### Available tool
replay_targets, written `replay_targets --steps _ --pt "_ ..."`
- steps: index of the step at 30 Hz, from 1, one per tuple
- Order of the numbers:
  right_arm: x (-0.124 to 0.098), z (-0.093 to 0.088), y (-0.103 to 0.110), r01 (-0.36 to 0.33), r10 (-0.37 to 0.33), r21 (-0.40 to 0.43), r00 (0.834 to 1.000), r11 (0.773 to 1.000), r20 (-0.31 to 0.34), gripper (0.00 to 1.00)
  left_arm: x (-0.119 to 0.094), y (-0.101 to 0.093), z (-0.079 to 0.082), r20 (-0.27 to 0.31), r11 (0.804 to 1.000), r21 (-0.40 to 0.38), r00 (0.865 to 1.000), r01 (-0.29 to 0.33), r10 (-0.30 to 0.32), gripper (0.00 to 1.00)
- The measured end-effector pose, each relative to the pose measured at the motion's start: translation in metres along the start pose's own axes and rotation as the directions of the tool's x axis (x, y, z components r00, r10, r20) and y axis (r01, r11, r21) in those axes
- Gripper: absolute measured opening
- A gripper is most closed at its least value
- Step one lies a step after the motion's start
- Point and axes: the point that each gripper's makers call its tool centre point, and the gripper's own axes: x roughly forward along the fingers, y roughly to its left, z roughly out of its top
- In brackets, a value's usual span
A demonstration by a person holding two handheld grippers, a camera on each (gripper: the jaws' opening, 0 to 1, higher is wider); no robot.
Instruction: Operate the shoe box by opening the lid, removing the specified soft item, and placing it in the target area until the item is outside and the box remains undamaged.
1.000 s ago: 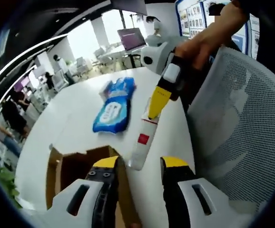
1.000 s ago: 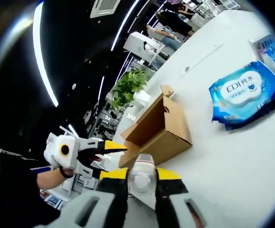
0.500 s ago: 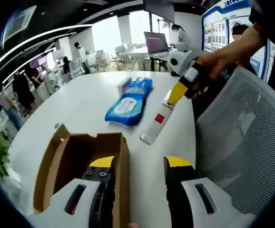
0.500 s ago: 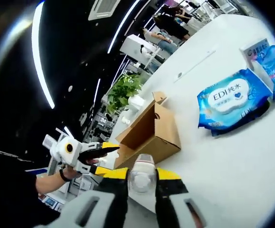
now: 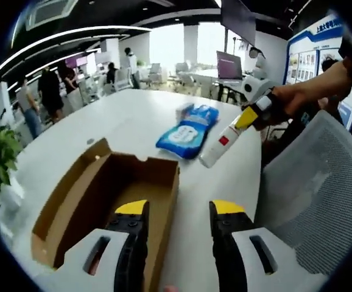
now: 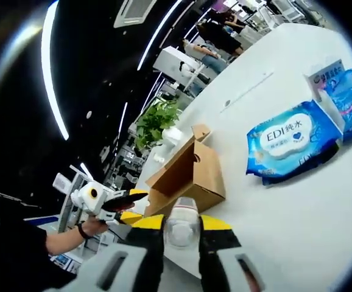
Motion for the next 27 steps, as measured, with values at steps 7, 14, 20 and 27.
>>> replay_targets --steps 7,14,20,27 --pt "-0.005 0.004 -0.005 0.005 -0.005 0.003 1.000 1.000 -0.004 0.16 -0.012 0.015 -0.012 0.000 0.998 -0.046 0.999 -0.050 0.050 0.41" --pt "-0.007 0.009 -0.008 0.009 -0.009 -0.004 1.000 1.000 -0.015 0.16 -0.025 0.028 -0.022 0.006 0.989 -0.102 0.994 -0.106 0.107 0.42" --pt "-0.008 0.016 -0.012 0.017 -0.018 -0.022 0.999 1.000 -0.030 0.16 -0.034 0.029 -0.029 0.008 0.979 -0.152 0.990 -0.135 0.138 0.43" --pt "-0.010 0.033 -0.018 0.024 -0.027 -0.058 0.999 0.998 -0.039 0.16 -0.041 0.032 -0.031 0.008 0.968 -0.177 0.984 -0.175 0.179 0.42"
